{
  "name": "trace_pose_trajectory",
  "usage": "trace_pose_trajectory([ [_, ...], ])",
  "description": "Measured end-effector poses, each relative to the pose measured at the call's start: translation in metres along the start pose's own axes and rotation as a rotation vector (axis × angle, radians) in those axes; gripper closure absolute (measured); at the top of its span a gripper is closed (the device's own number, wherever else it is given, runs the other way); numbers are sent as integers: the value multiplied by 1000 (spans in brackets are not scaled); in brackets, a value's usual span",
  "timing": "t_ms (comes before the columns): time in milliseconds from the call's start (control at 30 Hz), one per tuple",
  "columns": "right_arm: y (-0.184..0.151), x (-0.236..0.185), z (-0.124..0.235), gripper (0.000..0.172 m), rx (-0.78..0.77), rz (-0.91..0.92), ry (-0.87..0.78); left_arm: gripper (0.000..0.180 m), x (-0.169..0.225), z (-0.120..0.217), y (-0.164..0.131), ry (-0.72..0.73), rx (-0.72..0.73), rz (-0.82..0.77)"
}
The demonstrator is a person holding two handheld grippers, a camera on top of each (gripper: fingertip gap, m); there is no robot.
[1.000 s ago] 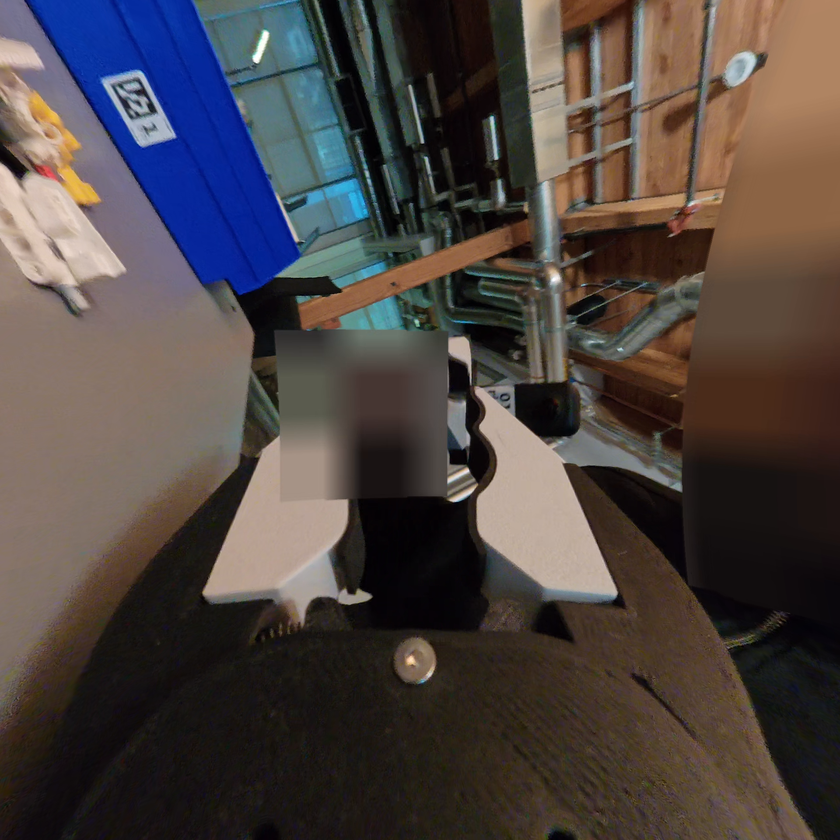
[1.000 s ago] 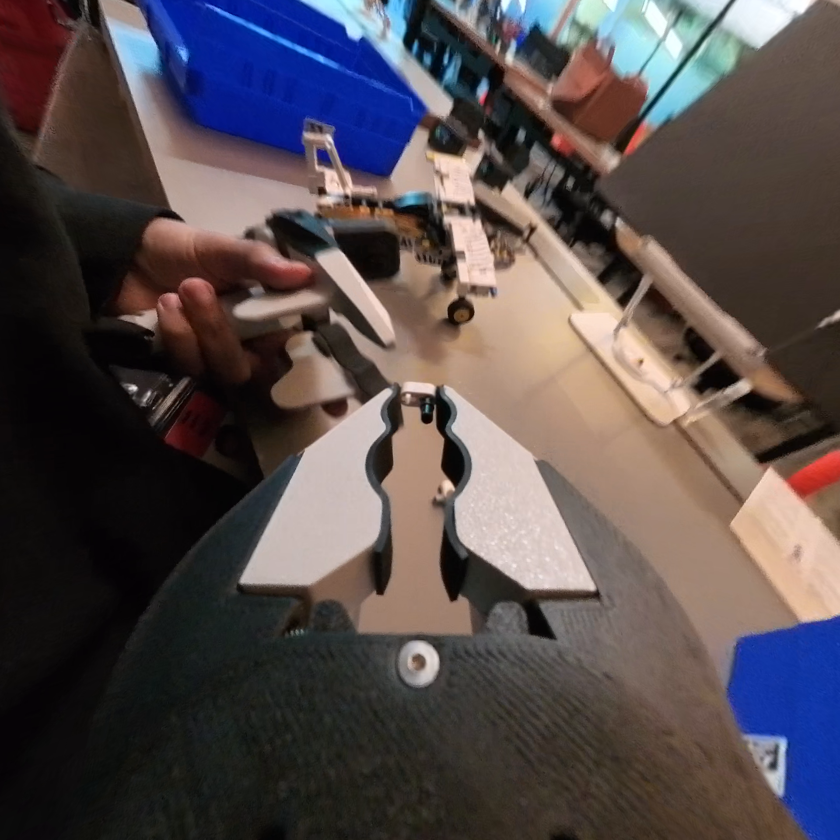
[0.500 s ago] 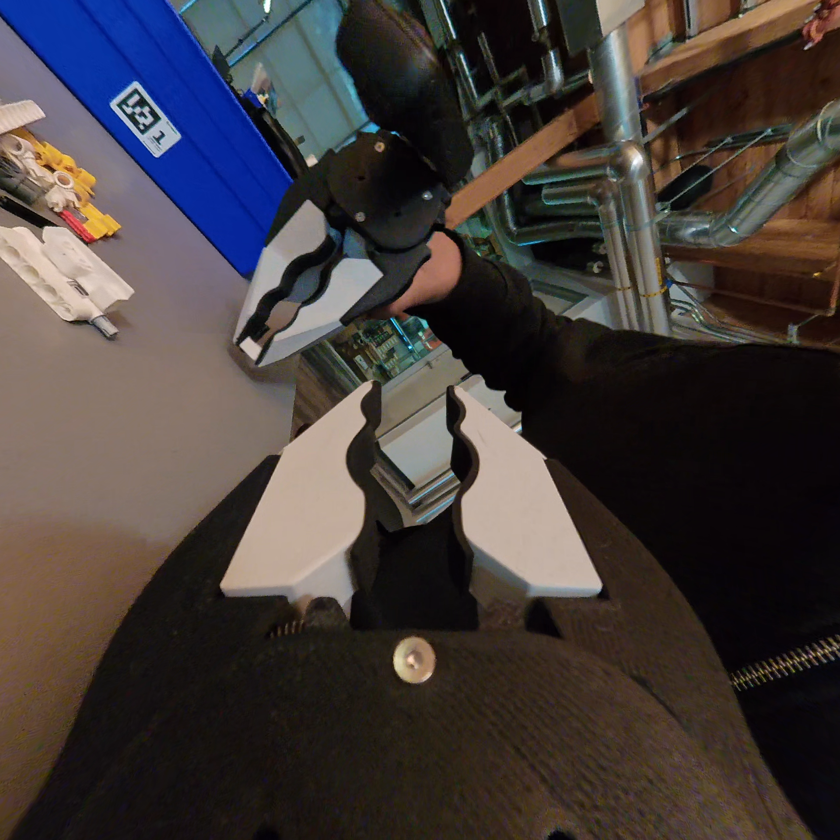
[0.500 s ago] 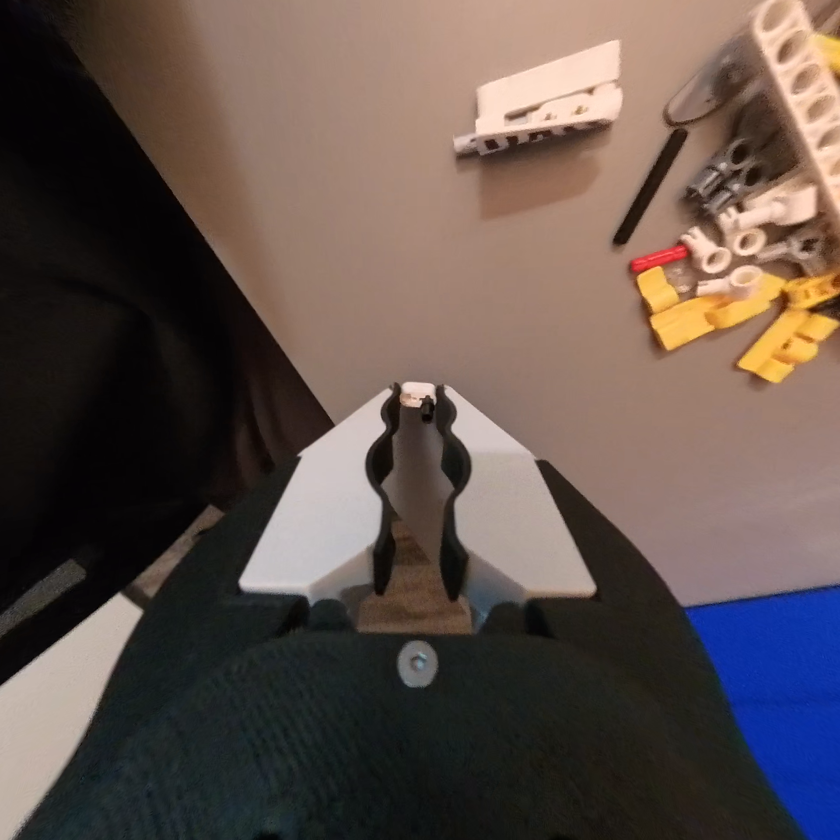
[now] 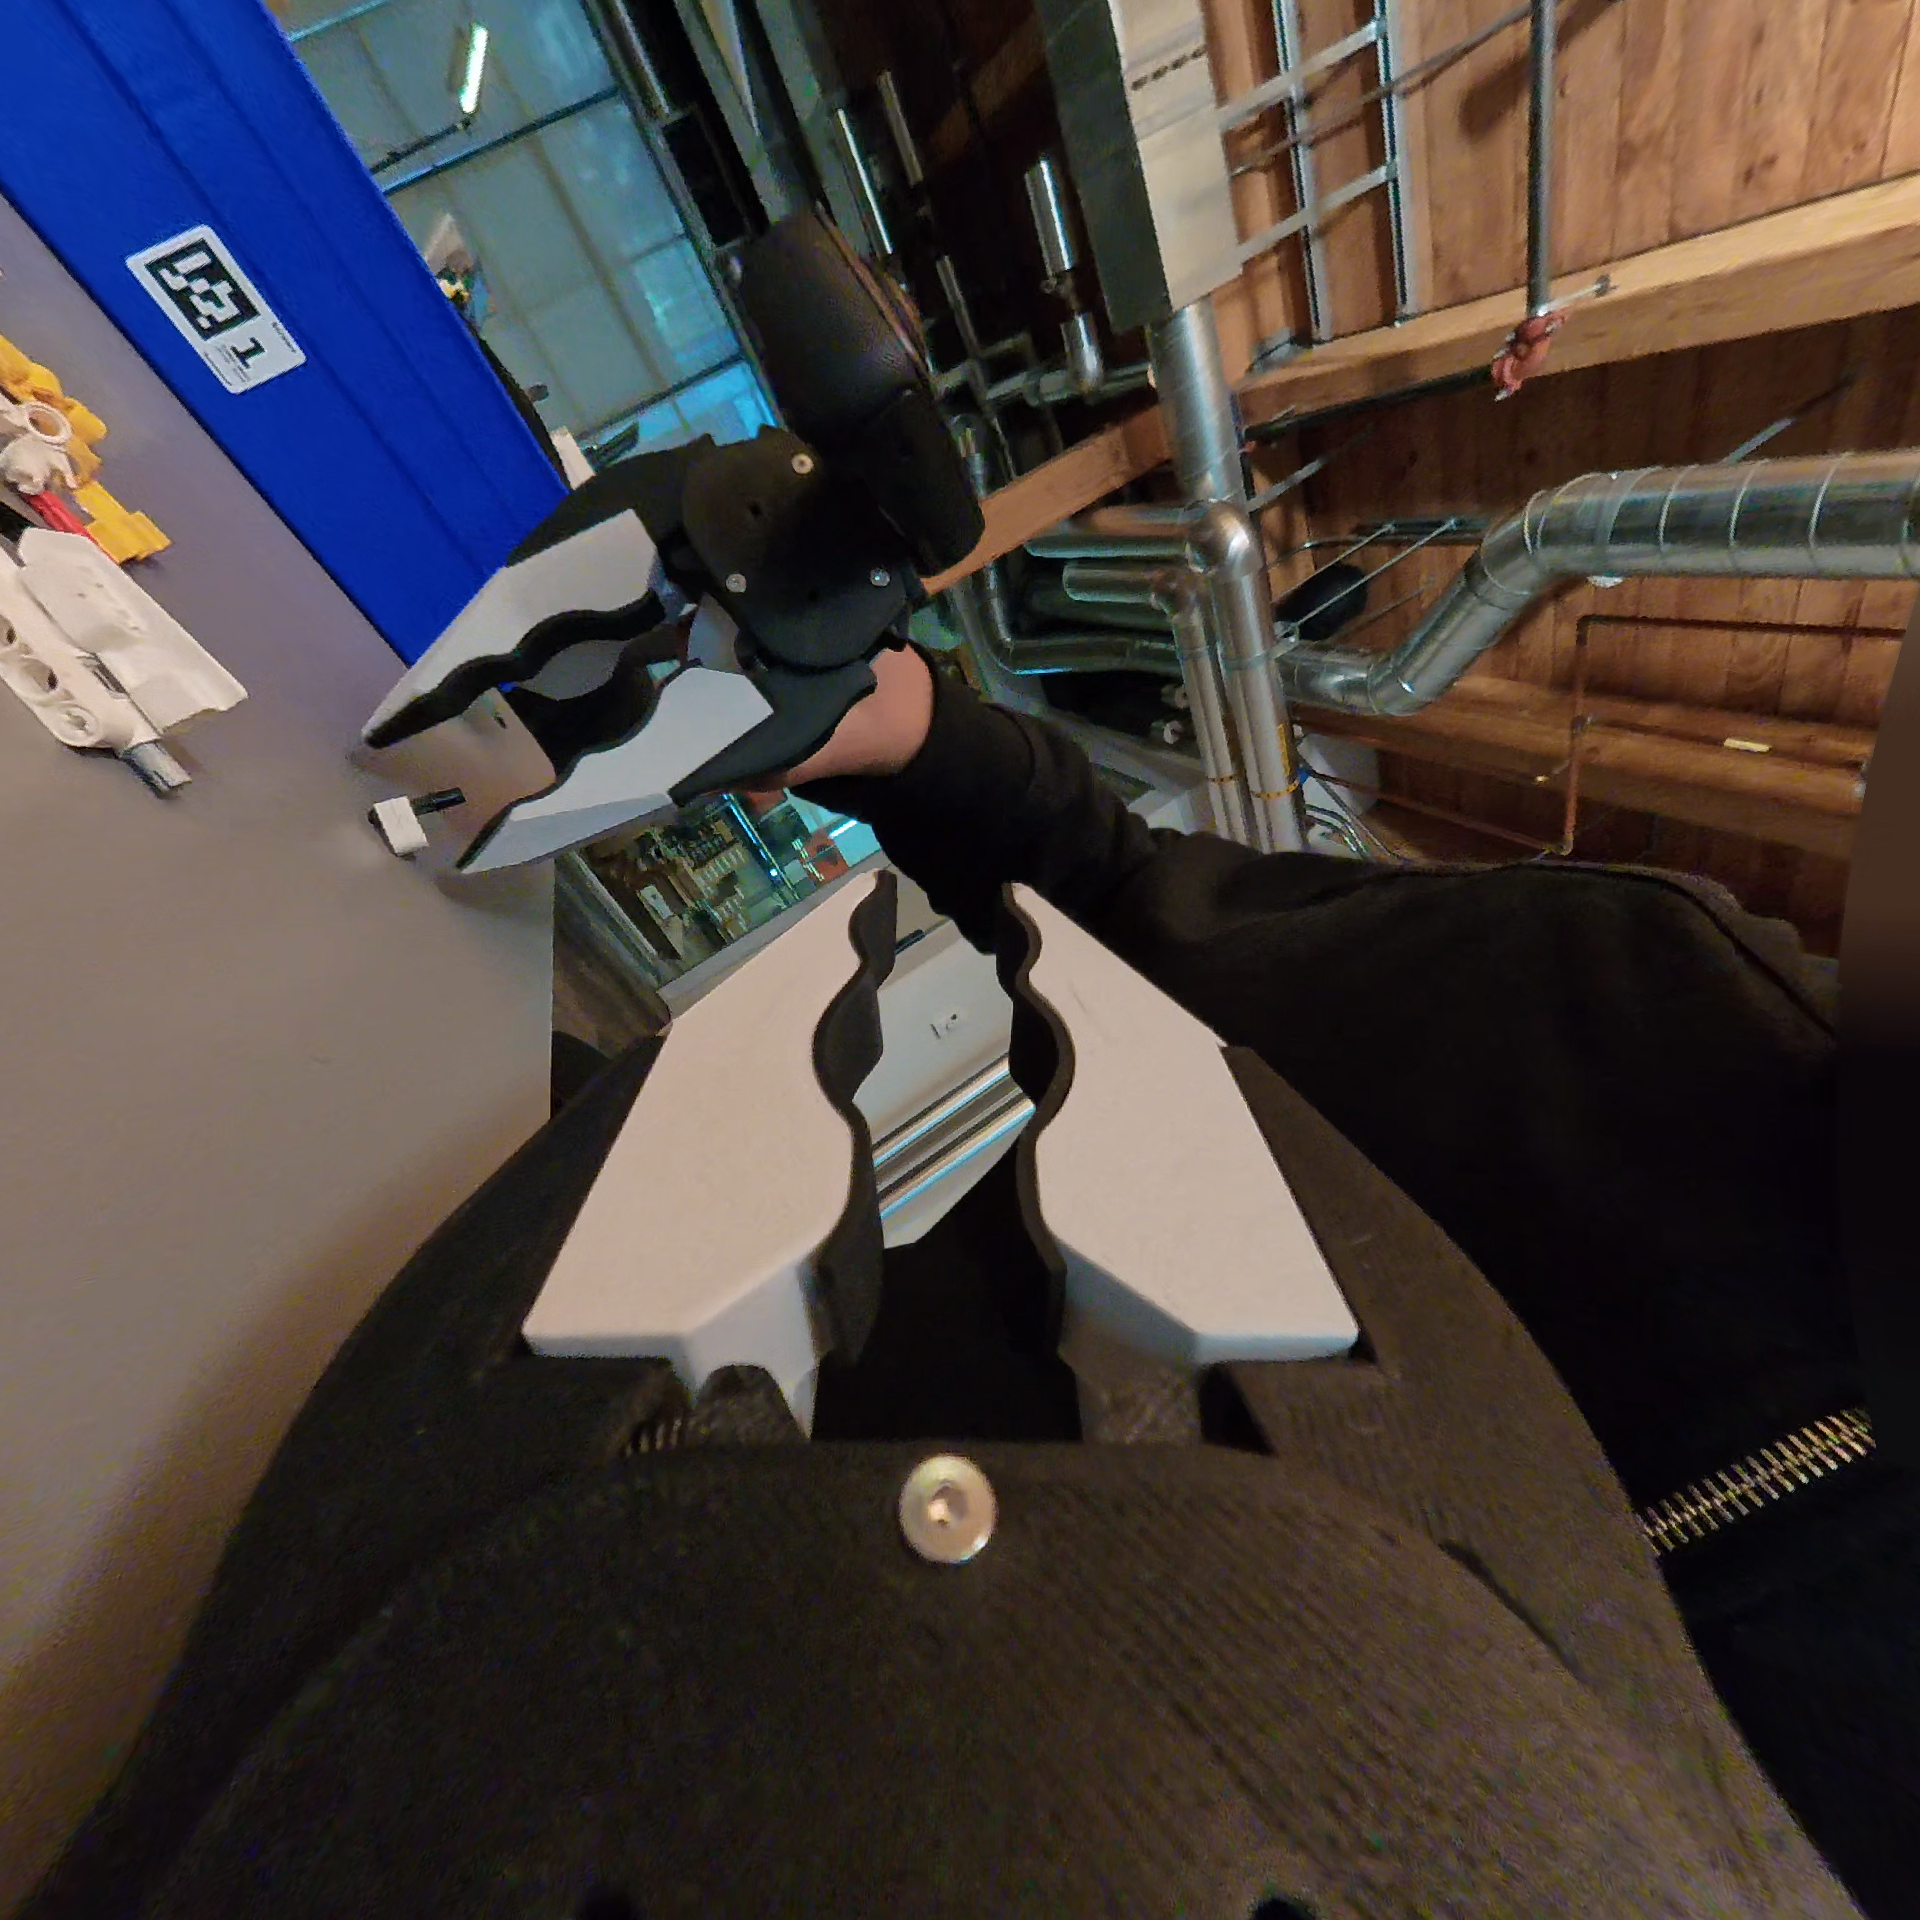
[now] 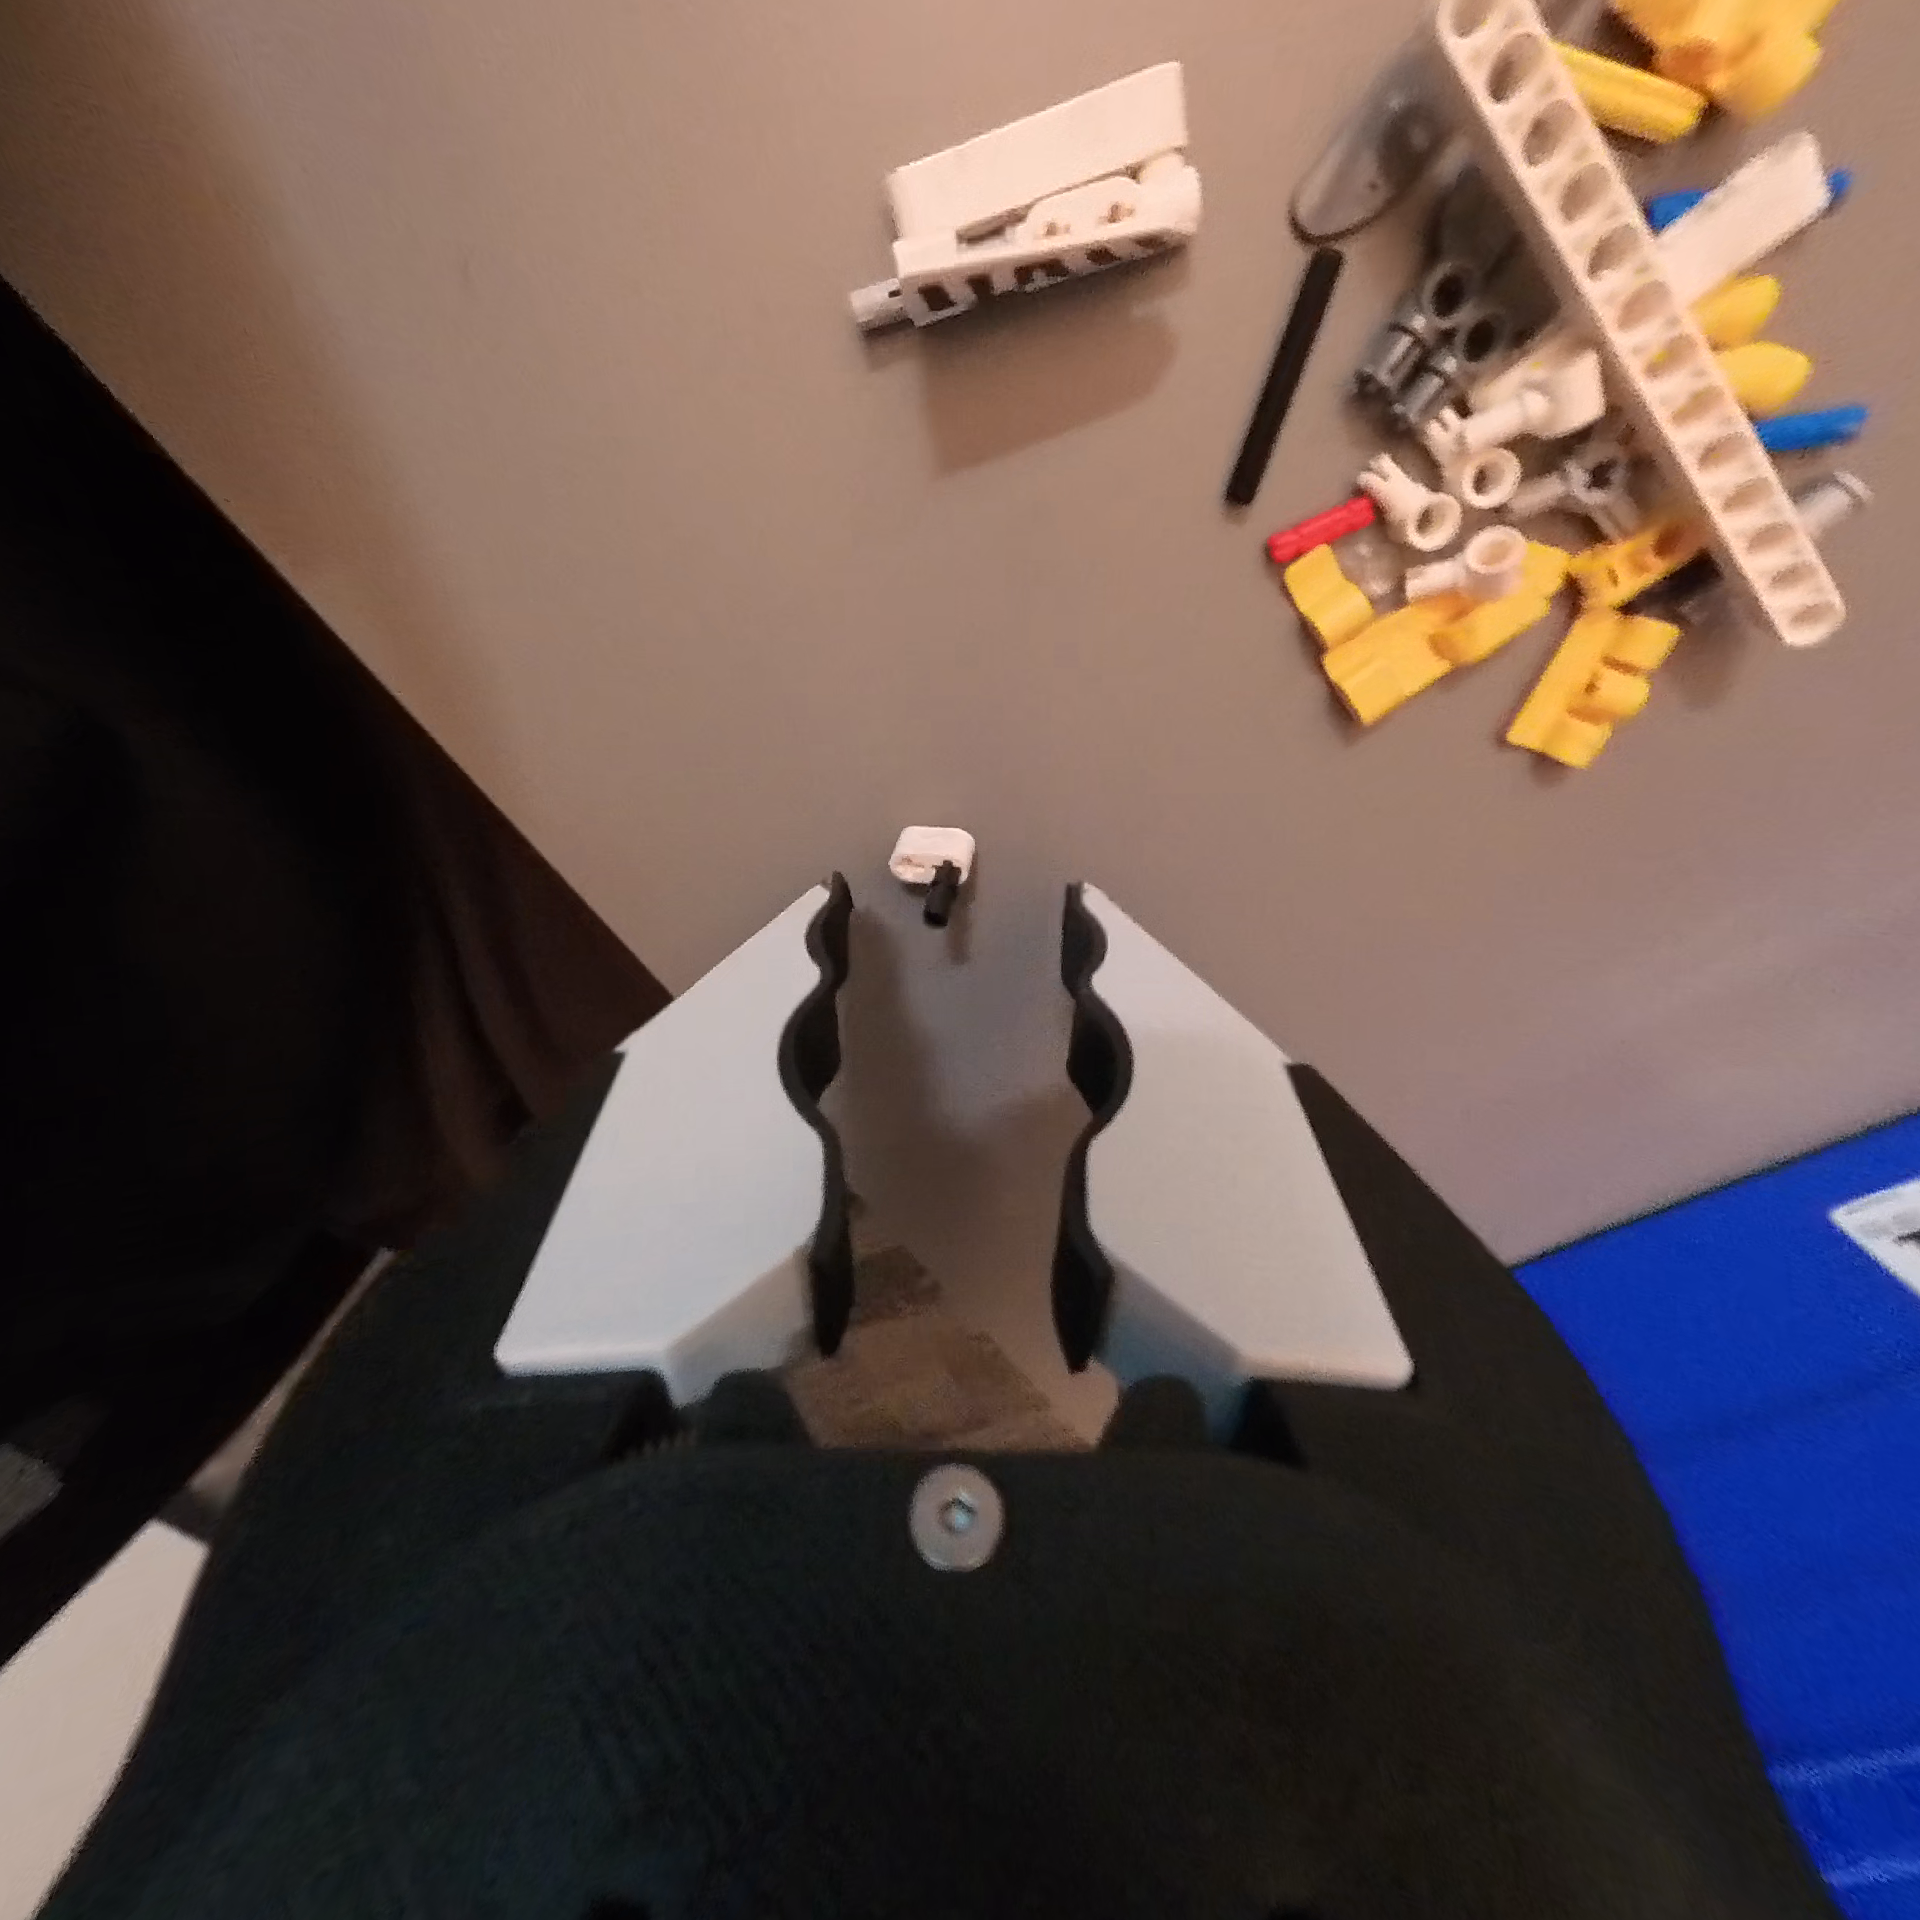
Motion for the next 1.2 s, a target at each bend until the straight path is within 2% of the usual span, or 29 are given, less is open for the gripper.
trace_pose_trajectory([
  [100, 0, 1, 9, 131, 68, -87, -62, 167, -1, 0, 0, 3, 0, -1],
  [267, -6, 4, 16, 131, 190, -345, -132, 168, -1, 0, 2, 8, 7, 1],
  [400, -17, 5, 14, 132, 273, -498, -110, 170, -1, 0, 3, 5, 14, 3],
  [500, -19, 4, 10, 134, 305, -528, -96, 171, -1, 1, 4, 4, 23, 4],
  [667, -20, 7, 0, 138, 280, -399, -138, 171, -2, 1, 5, 7, 27, 2],
  [700, -19, 6, -2, 142, 275, -369, -136, 171, -2, 1, 5, 8, 26, 1],
  [767, -17, 4, -5, 165, 271, -284, -137, 171, -2, 1, 4, 11, 25, -3],
  [933, -7, -11, -7, 166, 278, -116, -126, 172, -5, -1, 3, 31, 21, -27],
  [1100, 42, -55, 14, 166, 495, 118, -95, 168, -13, -3, 2, 111, 38, -127],
  [1200, 68, -79, 38, 166, 607, 300, -147, 163, -23, -6, -10, 190, -27, -231],
])
Point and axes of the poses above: each gripper's, where its closed fingertips meet, z back along the fingers, y out of its top, x = y × z across the jaws, the point moved 2 cm from there along z, back along the fingers, and after that the axes turned 15 degrees about x, right-handed, at the moved point
